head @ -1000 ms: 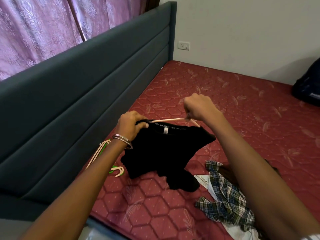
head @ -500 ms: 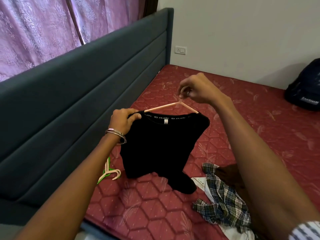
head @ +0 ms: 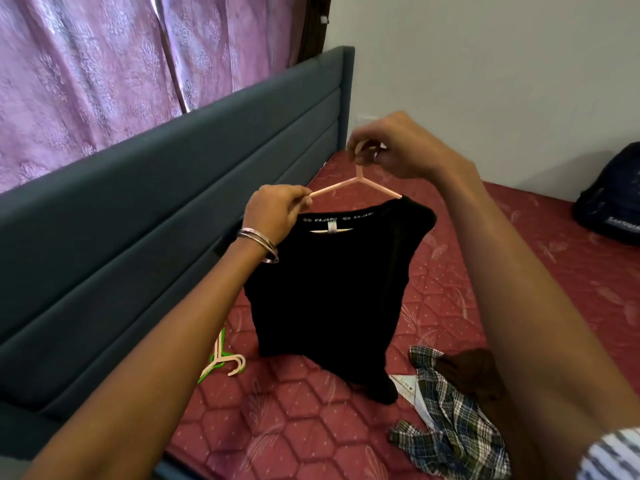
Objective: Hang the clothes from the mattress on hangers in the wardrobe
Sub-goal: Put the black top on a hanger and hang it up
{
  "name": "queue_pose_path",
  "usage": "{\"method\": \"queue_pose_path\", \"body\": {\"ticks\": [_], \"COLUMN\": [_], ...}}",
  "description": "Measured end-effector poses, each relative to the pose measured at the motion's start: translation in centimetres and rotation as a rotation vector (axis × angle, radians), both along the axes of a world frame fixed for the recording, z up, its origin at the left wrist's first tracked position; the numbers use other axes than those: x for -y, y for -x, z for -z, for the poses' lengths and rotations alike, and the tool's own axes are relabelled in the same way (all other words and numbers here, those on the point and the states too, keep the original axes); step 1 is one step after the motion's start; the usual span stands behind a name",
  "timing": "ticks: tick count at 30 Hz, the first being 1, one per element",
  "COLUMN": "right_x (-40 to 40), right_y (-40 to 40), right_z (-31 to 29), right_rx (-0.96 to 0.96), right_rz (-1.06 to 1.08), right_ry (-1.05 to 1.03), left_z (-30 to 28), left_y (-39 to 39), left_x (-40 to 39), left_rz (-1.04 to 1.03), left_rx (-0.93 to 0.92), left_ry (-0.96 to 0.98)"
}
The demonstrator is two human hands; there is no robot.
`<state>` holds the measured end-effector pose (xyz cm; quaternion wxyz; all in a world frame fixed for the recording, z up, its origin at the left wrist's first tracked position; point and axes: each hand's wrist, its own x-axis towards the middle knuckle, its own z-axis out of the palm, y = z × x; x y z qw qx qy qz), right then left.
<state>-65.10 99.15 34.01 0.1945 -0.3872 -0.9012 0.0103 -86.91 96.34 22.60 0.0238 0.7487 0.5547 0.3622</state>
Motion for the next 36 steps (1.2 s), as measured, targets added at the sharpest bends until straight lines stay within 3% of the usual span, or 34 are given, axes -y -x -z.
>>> {"method": "queue_pose_path", "body": {"ticks": [6,11,14,18,21,24,27,29,31,34,36], "right_x": [-0.4,0.0,0.2,-0.1,0.1,0.4,0.2,0.0,0.5,2.1,2.9], "right_y": [-1.8,-2.1,-1.5,0.3,1.9,2.4,3.0,3.8,4.0,3.4,2.5], "right_z": [-2.7,-3.4,-3.2,-3.2,-3.4,-3.5,-2.8,-1.4,0.8,4.7,6.8], "right_rx": [-0.034,-0.048,-0.035,-0.045,-0.023,-0.047,-0.141,-0.246,-0.446,-0.738,-0.671], "right_rz": [0.078,0.123,0.135,0.113,0.096,0.097,0.128,0.24,0.343,0.544,0.693], "right_ry": [0.0,0.035,0.057,0.049,0.059,0.056,0.022,-0.121,-0.236,-0.194,-0.122], "left_z": [-1.9,-2.2,-2.8,-3.7,-4.2,-4.5,-4.7,-4.8,-5.1,-6.6,-7.8], "left_y": [2.0,3.2,3.4,1.6,0.3,0.7,1.2,1.7,2.4,4.8,6.8], "left_x": [-0.3,-0.1,-0.4,0.3,0.0,0.0,0.4,0.4,0.5,1.5,2.3], "left_rz": [0.032,0.023,0.003,0.11,0.046,0.052,0.111,0.09,0.062,0.068,0.064], "left_rx": [-0.036,0.0,-0.071,0.025,0.02,0.054,0.073,0.154,0.219,0.275,0.256], "left_ry": [0.011,0.109,0.174,0.079,-0.02,0.018,0.115,0.177,0.189,0.149,0.109]}}
